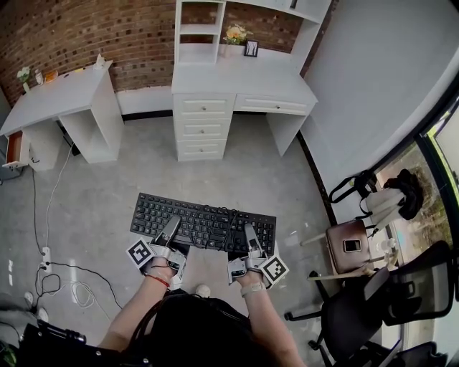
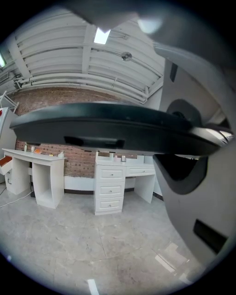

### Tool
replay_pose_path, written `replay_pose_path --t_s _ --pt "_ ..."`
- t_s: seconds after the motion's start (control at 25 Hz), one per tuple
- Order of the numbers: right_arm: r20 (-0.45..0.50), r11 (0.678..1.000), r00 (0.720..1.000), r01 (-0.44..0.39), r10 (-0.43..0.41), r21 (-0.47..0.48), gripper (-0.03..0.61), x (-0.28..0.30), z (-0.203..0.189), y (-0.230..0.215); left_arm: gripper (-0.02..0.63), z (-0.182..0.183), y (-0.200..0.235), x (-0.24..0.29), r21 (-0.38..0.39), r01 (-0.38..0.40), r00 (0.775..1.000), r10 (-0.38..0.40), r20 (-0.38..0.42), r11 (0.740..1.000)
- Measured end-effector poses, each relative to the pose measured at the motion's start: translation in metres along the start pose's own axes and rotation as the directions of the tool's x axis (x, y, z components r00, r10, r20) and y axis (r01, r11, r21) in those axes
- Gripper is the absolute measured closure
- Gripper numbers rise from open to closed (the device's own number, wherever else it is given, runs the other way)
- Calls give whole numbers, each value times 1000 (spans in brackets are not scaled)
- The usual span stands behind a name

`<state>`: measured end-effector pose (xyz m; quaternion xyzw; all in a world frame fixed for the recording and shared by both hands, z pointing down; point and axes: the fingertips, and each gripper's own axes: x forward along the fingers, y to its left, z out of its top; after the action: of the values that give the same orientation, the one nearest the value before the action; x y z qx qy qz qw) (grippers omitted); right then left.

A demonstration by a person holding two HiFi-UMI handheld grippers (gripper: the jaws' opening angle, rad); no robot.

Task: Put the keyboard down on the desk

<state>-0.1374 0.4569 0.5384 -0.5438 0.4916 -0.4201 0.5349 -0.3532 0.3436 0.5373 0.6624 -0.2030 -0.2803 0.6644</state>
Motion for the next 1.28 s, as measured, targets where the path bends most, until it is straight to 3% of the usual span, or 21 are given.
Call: replay_pose_path --t_s 0.56,1.28 --pt "-11 1000 1000 0 0 10 449 56 24 -9 551 18 11 53 -13 -26 999 26 21 1000" --pt "21 1000 1000 -6 6 -4 449 217 101 -11 551 66 14 235 -28 -12 1000 12 -23 1000"
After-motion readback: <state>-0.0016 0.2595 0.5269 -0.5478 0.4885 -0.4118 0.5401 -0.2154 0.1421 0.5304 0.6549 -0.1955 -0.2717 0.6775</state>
